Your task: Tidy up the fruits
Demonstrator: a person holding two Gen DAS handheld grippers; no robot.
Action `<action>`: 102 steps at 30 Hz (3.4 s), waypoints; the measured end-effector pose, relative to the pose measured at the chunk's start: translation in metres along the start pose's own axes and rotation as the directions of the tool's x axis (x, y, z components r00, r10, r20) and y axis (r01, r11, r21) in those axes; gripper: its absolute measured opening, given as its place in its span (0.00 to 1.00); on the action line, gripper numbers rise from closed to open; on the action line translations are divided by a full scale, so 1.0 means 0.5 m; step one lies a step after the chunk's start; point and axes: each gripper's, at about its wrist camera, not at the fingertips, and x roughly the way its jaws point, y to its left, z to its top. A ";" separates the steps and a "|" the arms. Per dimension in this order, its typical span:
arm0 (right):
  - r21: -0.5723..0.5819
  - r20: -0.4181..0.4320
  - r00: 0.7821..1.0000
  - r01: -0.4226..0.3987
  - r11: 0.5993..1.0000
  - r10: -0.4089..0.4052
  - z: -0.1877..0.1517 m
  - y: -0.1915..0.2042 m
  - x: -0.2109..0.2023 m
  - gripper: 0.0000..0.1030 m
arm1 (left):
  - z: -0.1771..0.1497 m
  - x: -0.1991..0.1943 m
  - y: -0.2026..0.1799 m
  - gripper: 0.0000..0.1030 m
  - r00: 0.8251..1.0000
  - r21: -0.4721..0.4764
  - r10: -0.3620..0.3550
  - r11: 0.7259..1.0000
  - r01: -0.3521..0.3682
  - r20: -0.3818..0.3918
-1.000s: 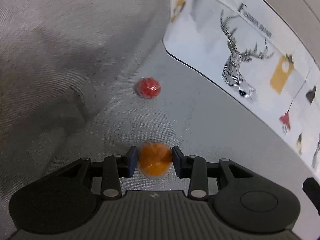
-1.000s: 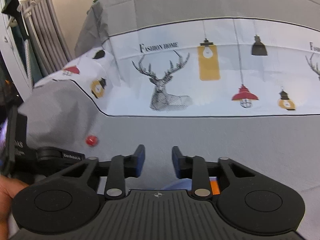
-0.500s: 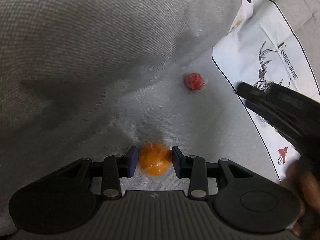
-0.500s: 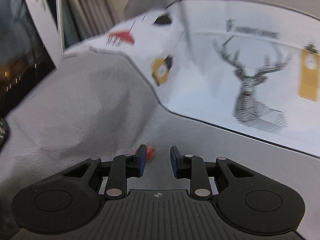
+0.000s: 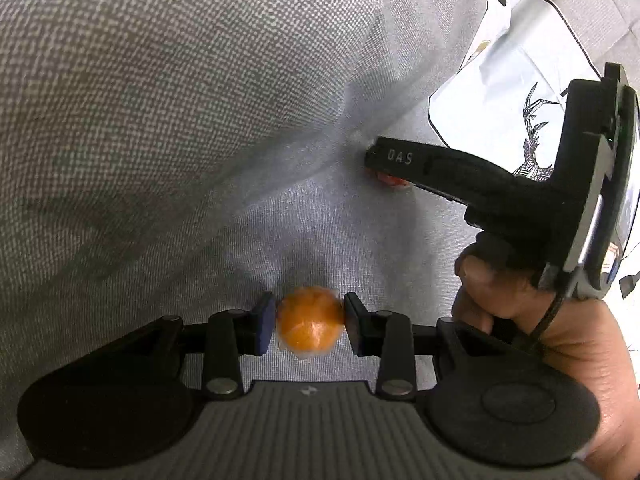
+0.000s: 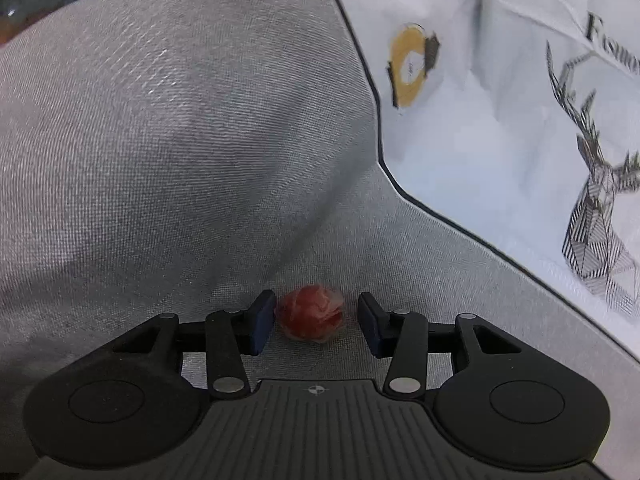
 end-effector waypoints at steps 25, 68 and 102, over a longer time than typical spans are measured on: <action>0.332 0.257 0.955 0.058 0.942 -0.149 -0.322 -0.137 -0.587 0.32 | -0.057 -0.041 -0.083 0.39 0.999 0.218 -0.014 0.976 0.024 -0.051; 0.472 0.176 0.930 0.209 0.856 -0.323 -0.523 -0.237 -0.603 0.32 | -0.232 -0.091 -0.262 0.39 0.946 0.579 -0.299 0.753 0.314 -0.124; 0.430 0.184 0.924 0.231 0.873 -0.335 -0.504 -0.213 -0.578 0.32 | -0.286 -0.091 -0.293 0.39 0.950 0.708 -0.277 0.642 0.294 -0.143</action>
